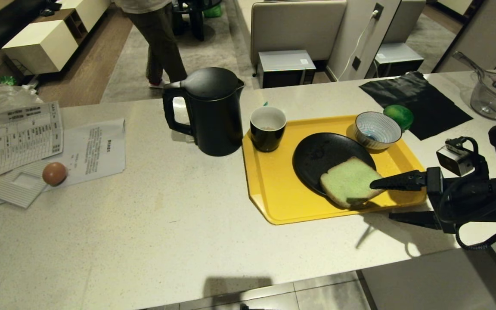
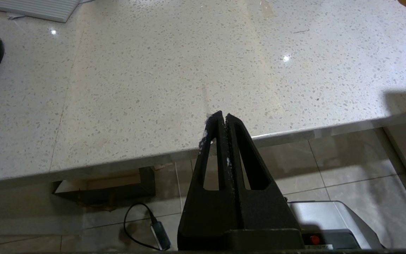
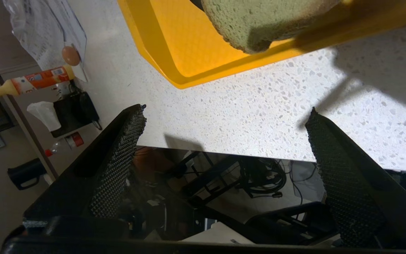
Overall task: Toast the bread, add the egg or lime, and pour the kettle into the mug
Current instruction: Pick up the bread slice
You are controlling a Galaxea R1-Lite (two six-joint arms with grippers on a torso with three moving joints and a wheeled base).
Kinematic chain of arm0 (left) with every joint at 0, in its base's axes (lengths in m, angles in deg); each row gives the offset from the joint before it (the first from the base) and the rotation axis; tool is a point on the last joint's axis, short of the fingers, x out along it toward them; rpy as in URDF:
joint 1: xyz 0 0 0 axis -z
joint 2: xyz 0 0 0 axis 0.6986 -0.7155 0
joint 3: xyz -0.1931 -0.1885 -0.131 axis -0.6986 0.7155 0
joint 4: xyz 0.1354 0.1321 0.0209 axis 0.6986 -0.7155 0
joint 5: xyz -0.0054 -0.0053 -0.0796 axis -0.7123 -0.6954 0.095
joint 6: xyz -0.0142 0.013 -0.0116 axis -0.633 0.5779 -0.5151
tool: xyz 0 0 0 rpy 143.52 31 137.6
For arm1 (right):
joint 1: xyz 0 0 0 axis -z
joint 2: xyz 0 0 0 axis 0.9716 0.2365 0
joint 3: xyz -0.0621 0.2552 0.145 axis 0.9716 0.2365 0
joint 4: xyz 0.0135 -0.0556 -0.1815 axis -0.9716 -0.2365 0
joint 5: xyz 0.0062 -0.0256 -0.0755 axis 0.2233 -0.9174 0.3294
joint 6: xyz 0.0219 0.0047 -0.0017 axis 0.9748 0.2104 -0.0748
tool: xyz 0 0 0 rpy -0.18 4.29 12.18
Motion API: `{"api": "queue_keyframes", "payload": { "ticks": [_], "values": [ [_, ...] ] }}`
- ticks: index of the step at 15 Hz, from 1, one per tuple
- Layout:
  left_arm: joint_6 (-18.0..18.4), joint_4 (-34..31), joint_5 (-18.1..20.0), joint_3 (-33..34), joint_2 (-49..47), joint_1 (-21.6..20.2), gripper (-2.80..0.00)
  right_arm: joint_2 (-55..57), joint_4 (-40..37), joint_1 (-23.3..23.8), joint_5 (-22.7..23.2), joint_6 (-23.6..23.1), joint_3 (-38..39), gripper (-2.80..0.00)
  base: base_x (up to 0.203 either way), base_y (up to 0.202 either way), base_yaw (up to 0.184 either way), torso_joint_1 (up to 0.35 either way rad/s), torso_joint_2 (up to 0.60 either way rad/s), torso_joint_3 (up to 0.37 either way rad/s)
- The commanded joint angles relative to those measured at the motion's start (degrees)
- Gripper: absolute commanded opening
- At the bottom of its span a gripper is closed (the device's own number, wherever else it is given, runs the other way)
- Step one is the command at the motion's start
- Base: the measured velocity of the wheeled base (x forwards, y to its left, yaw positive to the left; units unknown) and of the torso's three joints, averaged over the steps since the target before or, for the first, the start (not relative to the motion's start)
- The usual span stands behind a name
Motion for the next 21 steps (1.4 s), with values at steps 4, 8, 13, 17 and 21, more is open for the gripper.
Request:
{"api": "queue_keyframes", "payload": {
  "ticks": [4, 8, 13, 17, 21],
  "values": [
    [0.0, 0.0, 0.0, 0.0, 0.0, 0.0, -2.80, 7.9, -0.1, -1.0, -0.2, -0.1, -4.8, 0.00, 0.000, 0.000, 0.000, 0.000, 0.00, 0.000],
    [0.0, 0.0, 0.0, 0.0, 0.0, 0.0, -2.80, 10.4, 0.0, -1.0, -1.0, -0.3, -8.5, 0.00, 0.000, 0.000, 0.000, 0.000, 0.00, 0.000],
    [0.0, 0.0, 0.0, 0.0, 0.0, 0.0, -2.80, 12.3, 0.0, -1.0, -8.4, -3.1, -9.5, 0.00, 0.000, 0.000, 0.000, 0.000, 0.00, 0.000],
    [0.0, 0.0, 0.0, 0.0, 0.0, 0.0, -2.80, 13.0, 0.0, -1.0, -8.3, -3.0, -9.5, 0.00, 0.000, 0.000, 0.000, 0.000, 0.00, 0.000],
    [0.0, 0.0, 0.1, 0.0, 0.0, 0.0, -2.80, 13.3, 0.0, -1.0, -8.1, -2.8, -10.1, 0.00, 0.000, 0.000, 0.000, 0.000, 0.00, 0.000]
  ]
}}
